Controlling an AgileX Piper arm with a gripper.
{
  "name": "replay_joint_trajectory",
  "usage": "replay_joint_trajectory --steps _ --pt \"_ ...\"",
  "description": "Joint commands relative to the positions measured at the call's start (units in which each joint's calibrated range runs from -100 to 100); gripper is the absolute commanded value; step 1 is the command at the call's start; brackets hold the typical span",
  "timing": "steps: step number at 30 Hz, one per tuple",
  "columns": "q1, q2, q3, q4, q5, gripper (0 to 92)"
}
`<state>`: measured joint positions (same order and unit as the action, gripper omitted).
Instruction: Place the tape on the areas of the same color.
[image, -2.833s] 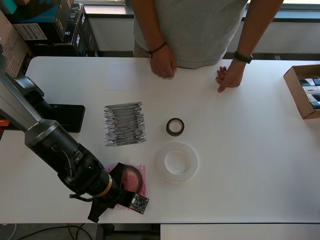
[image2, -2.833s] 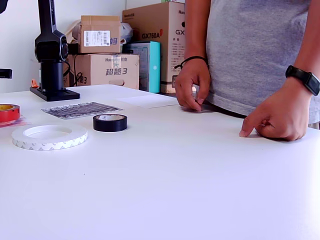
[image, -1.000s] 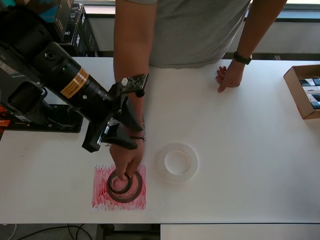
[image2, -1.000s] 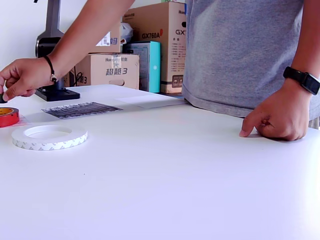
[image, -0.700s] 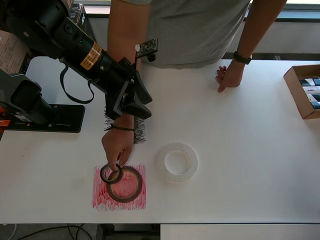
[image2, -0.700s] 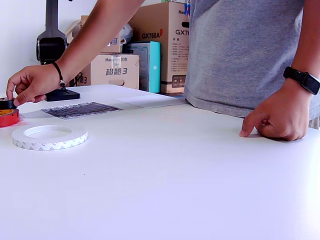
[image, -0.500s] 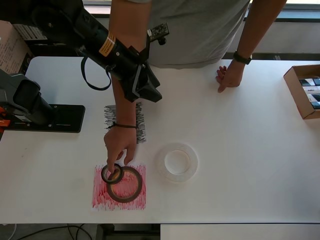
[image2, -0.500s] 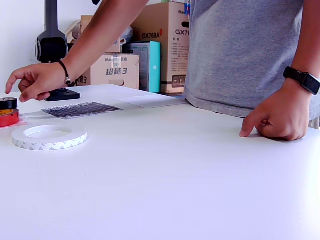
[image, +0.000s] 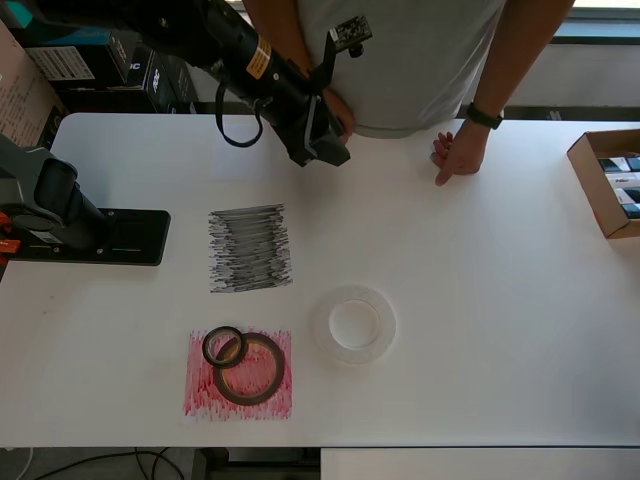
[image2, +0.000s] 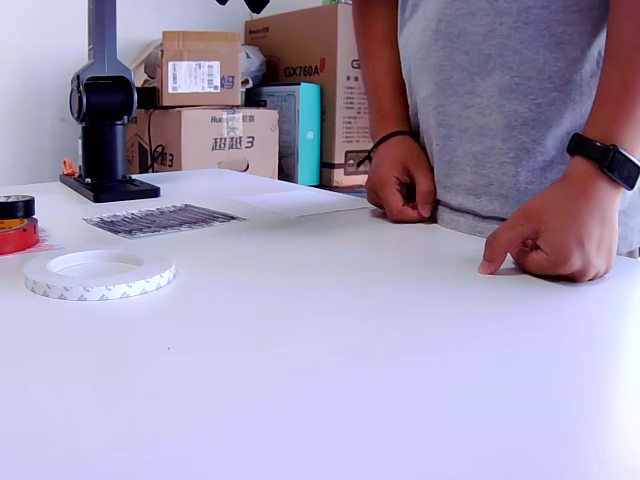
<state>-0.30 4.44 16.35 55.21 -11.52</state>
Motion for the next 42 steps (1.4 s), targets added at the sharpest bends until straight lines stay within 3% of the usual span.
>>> replay_joint_trajectory --steps 1,24,42 --pt "-2.5 1.0 0.4 0.1 -0.3 51.2" --pt "-16.5 1.6 1.4 0.8 1.7 51.2" --pt "-20.3 16.9 -4.8 0.9 6.0 51.2"
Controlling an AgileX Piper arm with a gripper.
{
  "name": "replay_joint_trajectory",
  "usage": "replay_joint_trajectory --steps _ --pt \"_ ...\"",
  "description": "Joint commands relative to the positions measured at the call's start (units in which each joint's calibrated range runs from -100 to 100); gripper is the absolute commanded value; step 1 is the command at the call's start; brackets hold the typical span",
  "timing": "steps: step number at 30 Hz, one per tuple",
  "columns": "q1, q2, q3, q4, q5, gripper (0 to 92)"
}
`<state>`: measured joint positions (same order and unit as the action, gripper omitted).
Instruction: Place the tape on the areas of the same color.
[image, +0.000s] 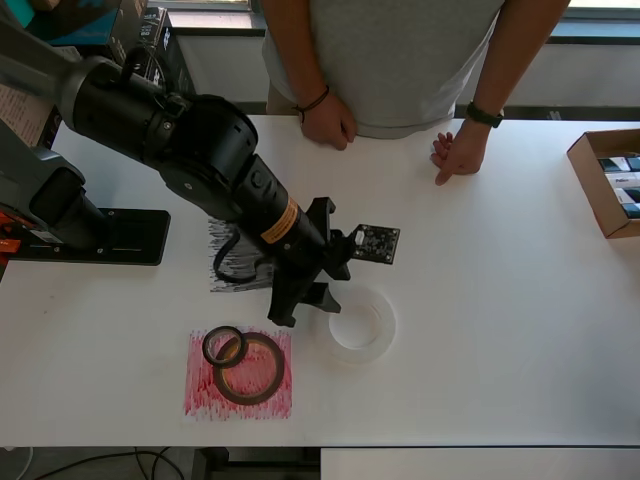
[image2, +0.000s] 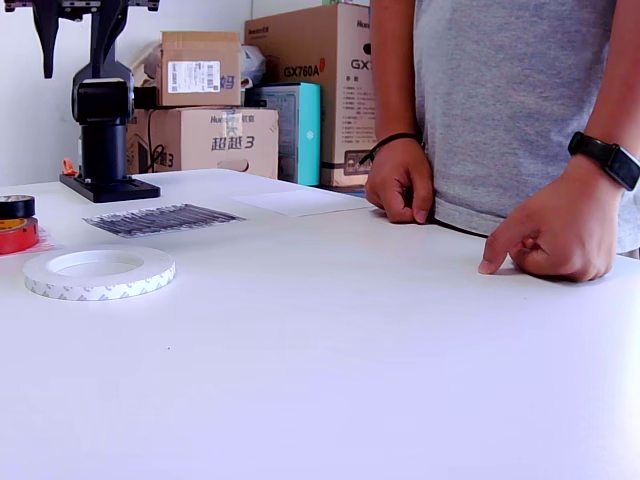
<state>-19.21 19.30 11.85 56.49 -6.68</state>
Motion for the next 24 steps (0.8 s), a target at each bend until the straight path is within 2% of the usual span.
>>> replay_joint_trajectory --steps 1,11,15,24 --pt "-1.9 3.0 -0.3 -0.4 1.8 51.2" --pt "-4.9 12.4 -0.5 -0.4 3.3 51.4" --pt "-4.9 12.8 -0.4 0.3 5.9 51.3" --pt "-4.4 12.8 -0.4 4.7 6.0 51.3"
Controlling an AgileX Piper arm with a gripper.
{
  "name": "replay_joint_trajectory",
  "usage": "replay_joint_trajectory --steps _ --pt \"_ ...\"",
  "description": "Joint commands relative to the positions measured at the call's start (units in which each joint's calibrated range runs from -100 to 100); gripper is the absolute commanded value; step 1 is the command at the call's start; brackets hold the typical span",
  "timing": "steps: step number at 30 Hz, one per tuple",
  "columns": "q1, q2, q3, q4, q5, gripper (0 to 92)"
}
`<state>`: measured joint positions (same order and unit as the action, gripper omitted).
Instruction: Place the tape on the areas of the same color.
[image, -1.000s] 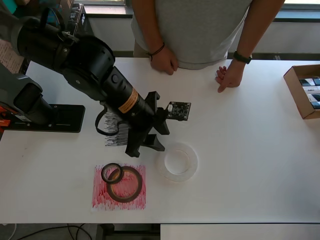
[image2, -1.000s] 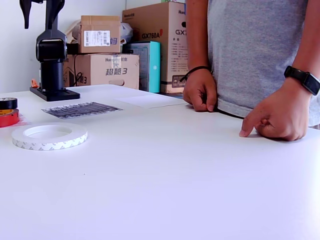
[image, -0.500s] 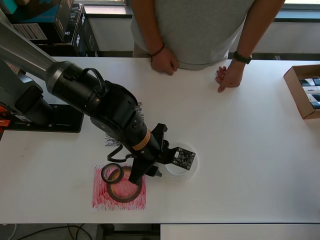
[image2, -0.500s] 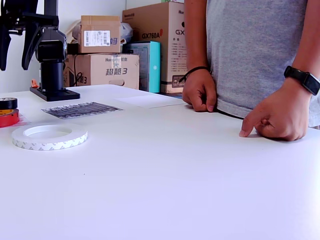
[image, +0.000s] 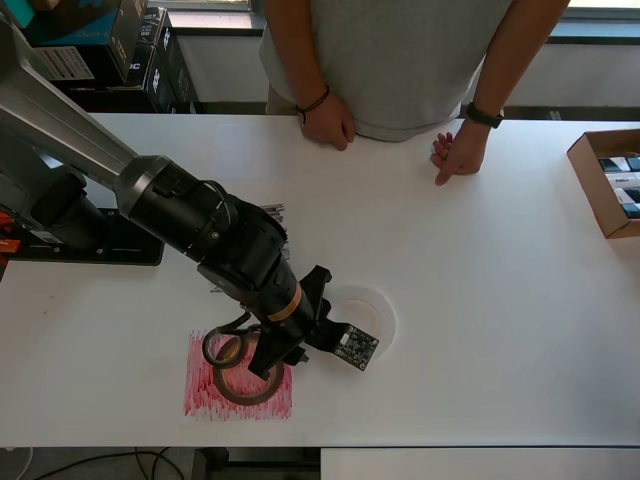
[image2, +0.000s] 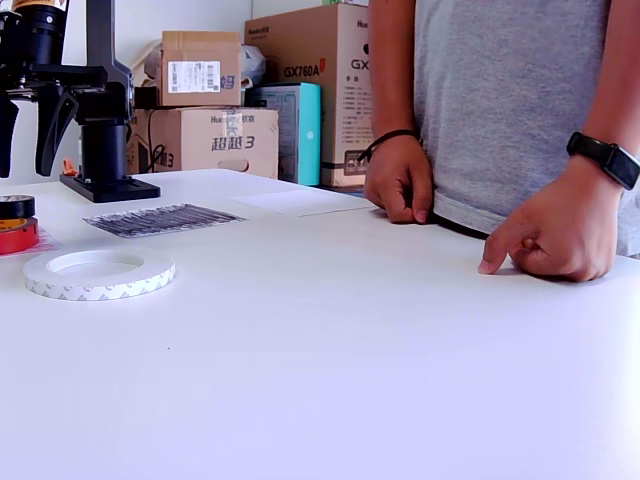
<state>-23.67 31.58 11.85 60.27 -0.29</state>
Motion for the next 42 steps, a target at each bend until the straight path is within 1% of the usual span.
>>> replay_joint_trajectory --steps 1,6,11,14,19,26,36,42 --pt "0.1 0.6 -0.4 0.9 -0.4 51.2" --pt "0.6 0.9 -1.4 0.6 0.3 51.2" --pt "1.0 5.8 -8.7 0.9 6.1 51.2" --pt "0.9 9.5 -14.1 1.2 8.2 51.2" --pt "0.5 15.0 -21.6 6.1 9.7 51.2" --pt "0.4 18.2 -22.7 7.5 9.7 51.2" --pt "1.3 20.0 -20.3 7.5 8.6 51.6" --pt "1.2 20.9 -20.3 7.5 4.5 51.7"
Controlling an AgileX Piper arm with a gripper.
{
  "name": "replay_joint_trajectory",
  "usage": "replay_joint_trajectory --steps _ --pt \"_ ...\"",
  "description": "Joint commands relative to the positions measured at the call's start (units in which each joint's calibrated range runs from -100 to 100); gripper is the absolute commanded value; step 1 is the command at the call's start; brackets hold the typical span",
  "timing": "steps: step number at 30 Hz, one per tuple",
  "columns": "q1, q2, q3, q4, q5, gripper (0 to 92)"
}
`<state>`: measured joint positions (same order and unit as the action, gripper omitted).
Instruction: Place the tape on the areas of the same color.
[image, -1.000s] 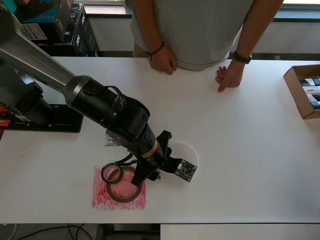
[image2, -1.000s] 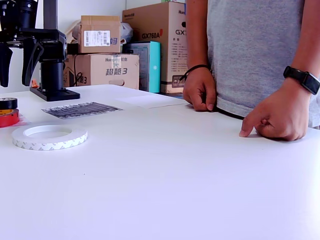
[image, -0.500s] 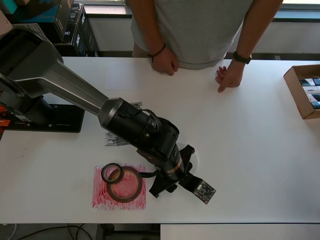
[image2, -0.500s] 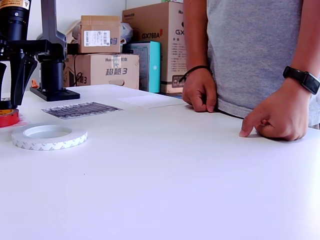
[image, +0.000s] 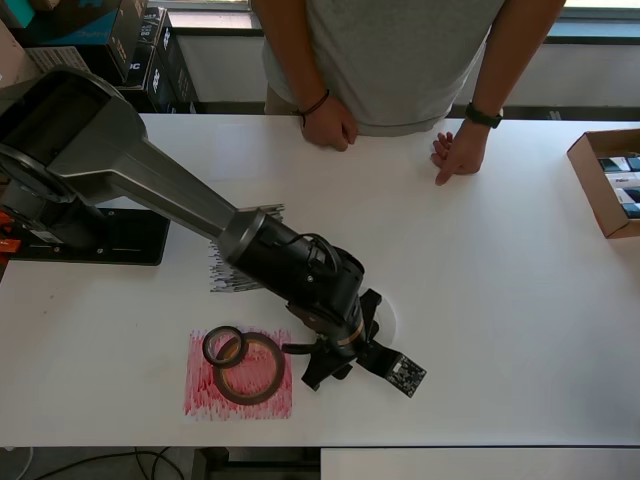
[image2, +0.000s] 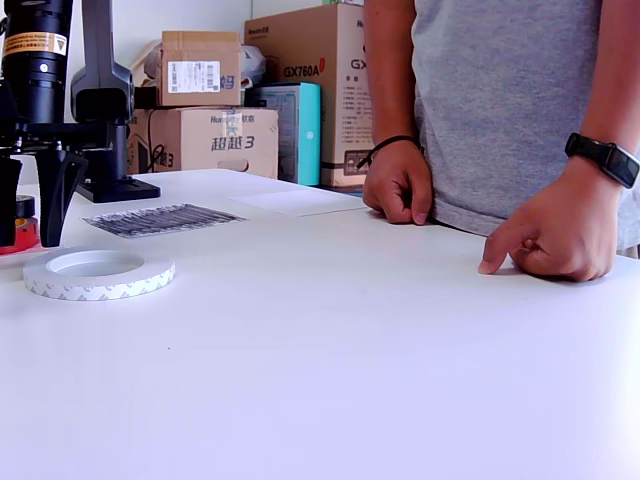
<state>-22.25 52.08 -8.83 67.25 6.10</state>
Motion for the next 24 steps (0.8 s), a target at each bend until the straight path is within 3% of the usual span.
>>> replay_joint_trajectory --steps 1,24 --pt "-0.2 0.4 0.5 0.5 -2.0 51.7" --pt "0.0 1.1 3.3 0.7 -6.5 51.0"
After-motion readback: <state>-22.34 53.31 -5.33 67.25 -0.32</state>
